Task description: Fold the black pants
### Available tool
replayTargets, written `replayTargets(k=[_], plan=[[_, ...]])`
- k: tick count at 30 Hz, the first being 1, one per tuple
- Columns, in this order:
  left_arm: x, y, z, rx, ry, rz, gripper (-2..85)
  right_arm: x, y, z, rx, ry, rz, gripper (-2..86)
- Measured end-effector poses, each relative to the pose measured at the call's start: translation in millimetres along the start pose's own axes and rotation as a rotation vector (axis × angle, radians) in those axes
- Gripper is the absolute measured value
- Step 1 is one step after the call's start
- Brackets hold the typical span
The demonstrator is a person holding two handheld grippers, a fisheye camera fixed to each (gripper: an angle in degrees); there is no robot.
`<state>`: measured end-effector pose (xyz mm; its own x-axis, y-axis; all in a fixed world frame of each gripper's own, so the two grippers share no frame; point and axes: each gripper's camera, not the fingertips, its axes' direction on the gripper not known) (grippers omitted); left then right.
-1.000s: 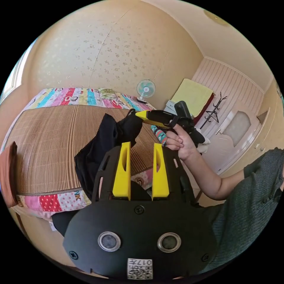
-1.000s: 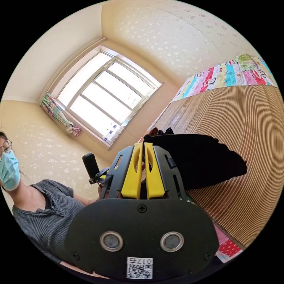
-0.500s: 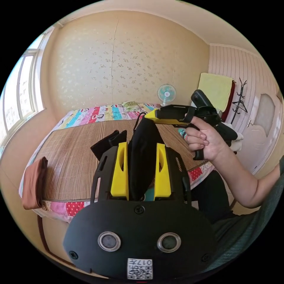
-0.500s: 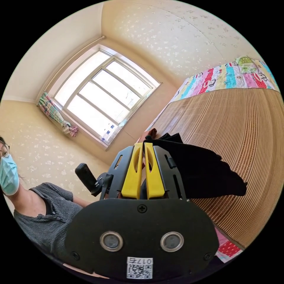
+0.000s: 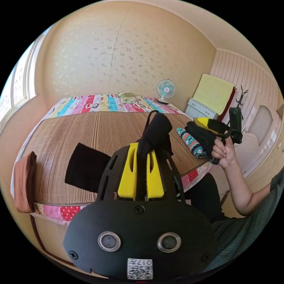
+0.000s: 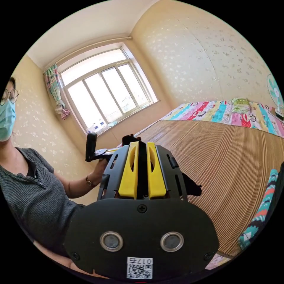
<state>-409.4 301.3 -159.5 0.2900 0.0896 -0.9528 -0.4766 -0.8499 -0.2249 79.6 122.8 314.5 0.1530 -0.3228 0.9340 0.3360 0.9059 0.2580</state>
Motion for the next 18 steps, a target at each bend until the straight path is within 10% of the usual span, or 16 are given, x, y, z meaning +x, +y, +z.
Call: replayTargets(k=[9, 18], plan=[[20, -7, -36, 0.04, 0.017, -0.025, 4.8, 62, 117, 103, -0.247, -0.055, 0.287, 17.9], [37, -5, -137, 0.18, -0.046, -0.024, 4.5, -22, 18, 75, 0.082, -0.237, 0.163, 5.2]])
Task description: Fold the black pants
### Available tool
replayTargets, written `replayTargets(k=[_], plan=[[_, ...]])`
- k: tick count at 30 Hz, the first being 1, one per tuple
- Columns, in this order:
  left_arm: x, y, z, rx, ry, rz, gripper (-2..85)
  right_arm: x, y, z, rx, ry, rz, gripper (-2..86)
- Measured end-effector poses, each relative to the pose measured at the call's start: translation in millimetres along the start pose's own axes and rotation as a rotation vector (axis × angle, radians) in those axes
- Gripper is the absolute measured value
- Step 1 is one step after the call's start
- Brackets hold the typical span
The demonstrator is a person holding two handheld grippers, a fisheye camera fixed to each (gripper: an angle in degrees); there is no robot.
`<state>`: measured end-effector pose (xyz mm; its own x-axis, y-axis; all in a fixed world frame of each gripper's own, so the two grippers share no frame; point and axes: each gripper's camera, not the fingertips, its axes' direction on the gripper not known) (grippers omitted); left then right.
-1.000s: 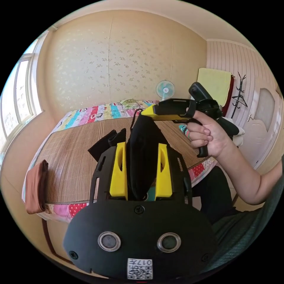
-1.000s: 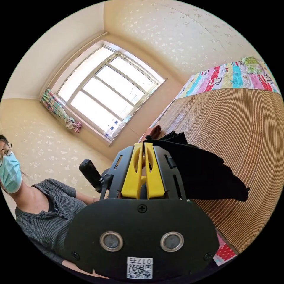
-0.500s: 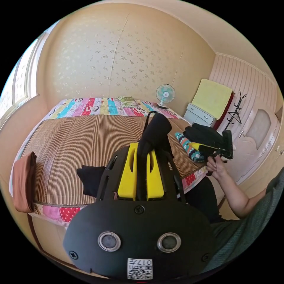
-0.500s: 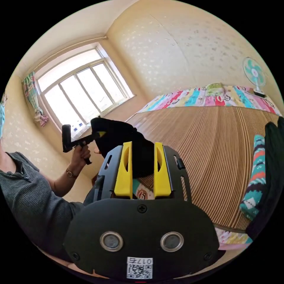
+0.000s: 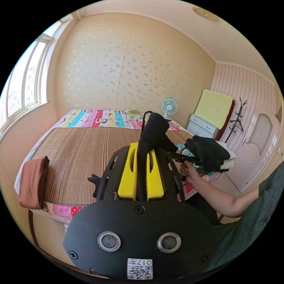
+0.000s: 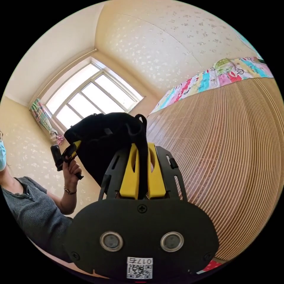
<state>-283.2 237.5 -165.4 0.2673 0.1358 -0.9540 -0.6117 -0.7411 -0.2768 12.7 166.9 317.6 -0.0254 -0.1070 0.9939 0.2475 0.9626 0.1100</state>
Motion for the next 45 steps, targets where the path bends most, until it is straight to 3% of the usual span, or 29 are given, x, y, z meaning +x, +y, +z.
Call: replayTargets(k=[5, 9, 11, 17, 23, 28, 36, 39, 41, 42, 44, 45], plan=[[15, -73, -112, 0.251, 0.071, 0.097, 4.4, -164, -64, -63, 0.133, 0.158, -0.38, 4.0], [33, -130, -209, 0.504, 0.246, 0.189, 4.4, -310, -86, -156, 0.352, 0.073, -0.673, 4.2], [59, -157, -272, 0.665, 0.32, 0.308, 4.3, -367, -92, -186, 0.365, 0.083, -0.753, 4.3], [112, -198, -393, 1.012, 0.266, 0.465, 3.9, -512, -97, -233, 0.427, 0.16, -0.955, 4.3], [132, -266, -431, 1.084, 0.224, 0.401, 3.9, -583, -136, -252, 0.429, 0.272, -1.015, 4.1], [117, -314, -395, 0.967, 0.243, 0.364, 4.1, -558, -192, -237, 0.347, 0.328, -0.892, 3.9], [33, -326, -177, 0.573, 0.213, 0.259, 4.1, -314, -286, -158, 0.109, 0.231, -0.345, 4.0], [3, -426, -67, 0.436, 0.064, 0.228, 4.4, -235, -398, -138, 0.135, 0.267, -0.167, 4.5], [-51, -541, 39, 0.278, 0.001, 0.14, 6.1, -196, -474, -115, 0.091, 0.377, -0.185, 5.2], [-69, -559, 63, 0.247, -0.018, 0.1, 6.9, -160, -504, -107, 0.056, 0.416, -0.082, 6.2], [-146, -583, 151, 0.021, -0.106, -0.091, 9.4, -114, -511, -105, 0.117, 0.37, 0.129, 6.5], [-162, -578, 167, -0.012, -0.102, -0.11, 9.9, -94, -505, -94, 0.131, 0.331, 0.128, 6.2]])
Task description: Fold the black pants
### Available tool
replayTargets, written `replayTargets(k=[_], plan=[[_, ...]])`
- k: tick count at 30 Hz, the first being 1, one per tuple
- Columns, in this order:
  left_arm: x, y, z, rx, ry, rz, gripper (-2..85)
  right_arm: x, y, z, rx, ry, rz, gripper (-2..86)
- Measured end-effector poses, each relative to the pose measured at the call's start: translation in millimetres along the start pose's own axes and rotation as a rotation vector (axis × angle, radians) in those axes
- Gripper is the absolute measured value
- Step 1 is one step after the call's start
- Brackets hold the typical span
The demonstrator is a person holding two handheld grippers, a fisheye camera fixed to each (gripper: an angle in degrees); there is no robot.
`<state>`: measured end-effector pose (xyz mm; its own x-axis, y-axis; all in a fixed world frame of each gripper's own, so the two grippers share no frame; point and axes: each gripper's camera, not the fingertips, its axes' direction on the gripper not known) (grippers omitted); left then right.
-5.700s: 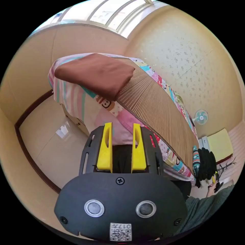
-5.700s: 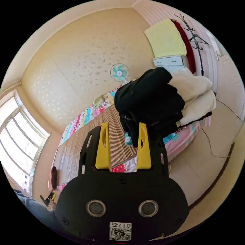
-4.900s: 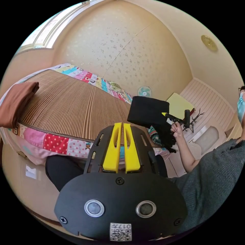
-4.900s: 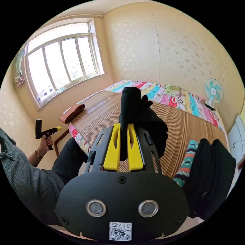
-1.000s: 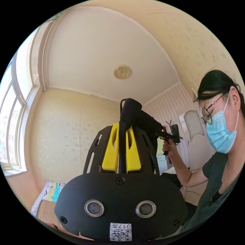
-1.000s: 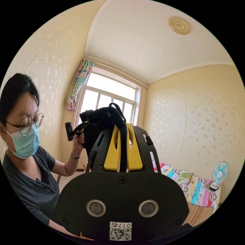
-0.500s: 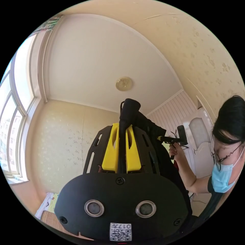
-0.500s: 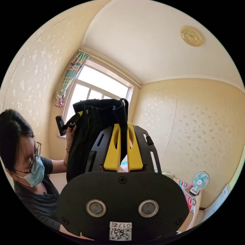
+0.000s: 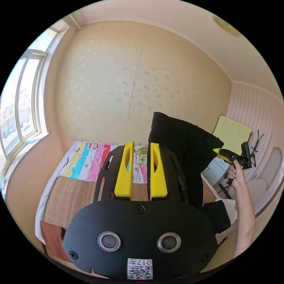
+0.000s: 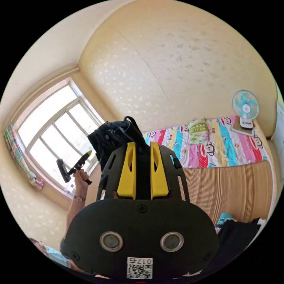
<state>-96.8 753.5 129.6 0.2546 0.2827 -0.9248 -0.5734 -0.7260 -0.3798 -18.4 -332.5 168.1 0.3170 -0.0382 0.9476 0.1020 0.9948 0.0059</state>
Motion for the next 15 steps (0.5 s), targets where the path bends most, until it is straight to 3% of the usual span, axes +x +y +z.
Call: replayTargets(k=[3, 6, 9, 11, 15], plan=[[-59, 63, 67, -0.038, 0.158, 0.043, 11.4, 35, 44, 64, -0.228, -0.017, -0.171, 4.8], [-106, 185, 151, -0.276, 0.247, 0.121, 11.1, 101, 140, 122, -0.458, 0.1, -0.209, 5.5], [-142, 345, 212, -0.533, 0.311, 0.133, 11.5, 175, 252, 152, -0.635, 0.094, -0.104, 6.5], [-161, 465, 230, -0.707, 0.418, 0.055, 12.7, 207, 314, 150, -0.671, 0.079, -0.012, 6.8], [-166, 593, 208, -0.781, 0.531, -0.08, 13.6, 235, 417, 114, -0.621, -0.048, 0.166, 7.2]])
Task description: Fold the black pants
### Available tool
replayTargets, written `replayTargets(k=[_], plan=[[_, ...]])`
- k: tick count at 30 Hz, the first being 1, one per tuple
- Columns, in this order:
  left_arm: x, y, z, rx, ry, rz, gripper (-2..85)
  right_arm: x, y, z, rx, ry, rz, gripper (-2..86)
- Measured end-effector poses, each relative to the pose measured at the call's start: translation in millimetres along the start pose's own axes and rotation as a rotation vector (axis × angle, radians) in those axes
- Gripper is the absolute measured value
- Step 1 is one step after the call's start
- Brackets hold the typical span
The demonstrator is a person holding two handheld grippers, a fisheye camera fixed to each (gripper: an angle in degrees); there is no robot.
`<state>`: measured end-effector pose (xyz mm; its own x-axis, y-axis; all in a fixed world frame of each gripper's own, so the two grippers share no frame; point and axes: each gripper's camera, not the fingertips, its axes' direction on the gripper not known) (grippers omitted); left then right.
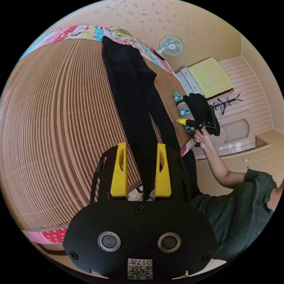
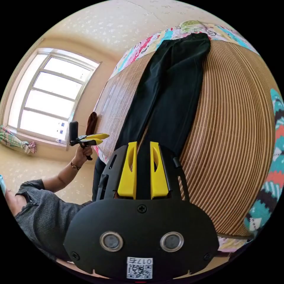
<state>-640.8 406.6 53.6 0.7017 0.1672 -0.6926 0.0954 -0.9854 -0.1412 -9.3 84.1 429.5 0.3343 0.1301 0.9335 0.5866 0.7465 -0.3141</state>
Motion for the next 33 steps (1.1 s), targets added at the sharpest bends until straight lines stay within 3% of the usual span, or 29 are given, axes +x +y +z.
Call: replayTargets(k=[6, 9, 11, 17, 19, 21, 24, 27, 30, 32, 33], plan=[[23, 97, 16, 0.143, -0.169, -0.084, 13.1, 26, 69, -42, 0.137, 0.056, 0.128, 7.3], [25, 106, 28, 0.098, -0.256, -0.102, 11.8, 41, 70, -63, 0.089, 0.097, 0.14, 8.1], [18, 103, 29, 0.028, -0.338, -0.063, 6.2, 43, 69, -71, 0.048, 0.102, 0.131, 8.7], [-26, 101, -19, 0.024, 0.038, -0.009, 3.6, 51, 82, -62, -0.094, 0.14, 0.086, 8.4], [-37, 106, -27, 0.018, -0.009, -0.032, 3.6, 55, 89, -74, -0.039, 0.042, 0.06, 5.3], [-43, 113, -39, 0.03, -0.014, -0.034, 3.4, 61, 102, -114, 0.103, -0.237, -0.051, 4.0], [-51, 127, -62, 0.116, 0.235, -0.005, 3.4, 73, 127, -182, 0.317, -0.481, -0.206, 3.2], [-66, 147, -63, 0.144, 0.446, 0.018, 3.5, 93, 151, -230, 0.376, -0.458, -0.214, 2.8], [-95, 176, -35, 0.011, 0.259, -0.179, 3.8, 116, 165, -246, 0.257, -0.158, 0.026, 2.6], [-112, 199, -21, -0.119, 0.022, -0.338, 4.7, 116, 173, -252, 0.229, -0.086, 0.047, 2.6], [-112, 204, -23, -0.115, -0.006, -0.35, 4.8, 114, 176, -259, 0.266, -0.119, 0.038, 2.6]])
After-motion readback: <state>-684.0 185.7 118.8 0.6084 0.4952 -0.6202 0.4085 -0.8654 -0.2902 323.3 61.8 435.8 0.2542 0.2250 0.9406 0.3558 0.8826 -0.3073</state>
